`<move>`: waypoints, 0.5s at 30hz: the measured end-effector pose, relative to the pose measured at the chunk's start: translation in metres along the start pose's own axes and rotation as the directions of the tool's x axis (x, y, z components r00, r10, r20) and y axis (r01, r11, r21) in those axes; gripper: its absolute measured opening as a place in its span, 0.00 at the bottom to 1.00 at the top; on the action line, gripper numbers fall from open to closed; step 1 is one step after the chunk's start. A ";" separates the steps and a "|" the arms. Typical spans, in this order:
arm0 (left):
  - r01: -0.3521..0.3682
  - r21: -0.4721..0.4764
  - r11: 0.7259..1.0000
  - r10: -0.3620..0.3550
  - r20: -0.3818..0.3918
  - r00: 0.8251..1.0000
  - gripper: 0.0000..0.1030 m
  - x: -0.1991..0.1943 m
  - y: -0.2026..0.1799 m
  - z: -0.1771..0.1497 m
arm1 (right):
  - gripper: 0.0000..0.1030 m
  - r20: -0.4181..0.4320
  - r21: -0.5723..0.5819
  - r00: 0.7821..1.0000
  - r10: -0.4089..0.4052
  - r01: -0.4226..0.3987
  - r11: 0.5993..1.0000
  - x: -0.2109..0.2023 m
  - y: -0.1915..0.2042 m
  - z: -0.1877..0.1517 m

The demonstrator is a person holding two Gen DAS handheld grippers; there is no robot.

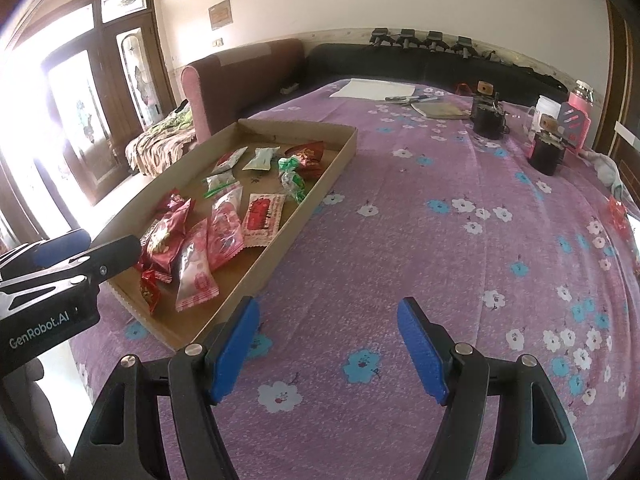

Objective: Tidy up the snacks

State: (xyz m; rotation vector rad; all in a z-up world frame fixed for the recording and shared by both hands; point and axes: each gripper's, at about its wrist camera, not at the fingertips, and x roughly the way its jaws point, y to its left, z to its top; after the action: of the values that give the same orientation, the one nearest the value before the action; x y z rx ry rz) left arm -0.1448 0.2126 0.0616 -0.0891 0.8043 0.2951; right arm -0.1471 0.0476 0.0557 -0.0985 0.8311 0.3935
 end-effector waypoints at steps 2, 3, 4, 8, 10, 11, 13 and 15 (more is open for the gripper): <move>0.003 -0.005 1.000 -0.003 -0.001 1.000 0.70 0.000 0.002 0.000 | 0.71 -0.002 0.000 1.000 -0.002 0.002 1.000 0.000 0.001 -0.001; 0.002 -0.007 1.000 -0.002 -0.001 1.000 0.70 0.001 0.003 0.000 | 0.72 -0.002 0.001 1.000 -0.004 0.004 1.000 0.001 0.002 -0.001; 0.002 -0.008 1.000 -0.002 -0.001 1.000 0.70 0.001 0.003 0.000 | 0.72 -0.003 0.002 1.000 -0.006 0.006 1.000 0.000 0.003 -0.002; 0.004 -0.011 1.000 -0.004 -0.003 1.000 0.70 0.002 0.004 0.000 | 0.72 -0.009 0.002 1.000 -0.007 0.007 1.000 0.002 0.006 -0.003; 0.005 -0.013 1.000 -0.005 -0.004 1.000 0.70 0.002 0.004 0.000 | 0.72 -0.012 -0.001 1.000 -0.006 0.006 1.000 0.002 0.007 -0.003; 0.005 -0.014 1.000 -0.005 -0.005 1.000 0.70 0.002 0.005 -0.001 | 0.72 -0.012 -0.002 1.000 -0.007 0.007 1.000 0.002 0.008 -0.004; 0.005 -0.016 1.000 -0.005 -0.004 1.000 0.70 0.003 0.005 -0.001 | 0.72 -0.013 -0.005 1.000 -0.007 0.007 1.000 0.003 0.009 -0.004; 0.004 -0.021 1.000 -0.004 -0.002 1.000 0.70 0.003 0.006 -0.001 | 0.72 -0.011 -0.009 1.000 -0.009 0.009 1.000 0.002 0.011 -0.003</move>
State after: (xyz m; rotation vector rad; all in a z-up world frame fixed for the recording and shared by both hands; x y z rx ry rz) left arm -0.1455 0.2192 0.0591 -0.1111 0.8030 0.2994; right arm -0.1522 0.0574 0.0523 -0.1130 0.8394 0.3888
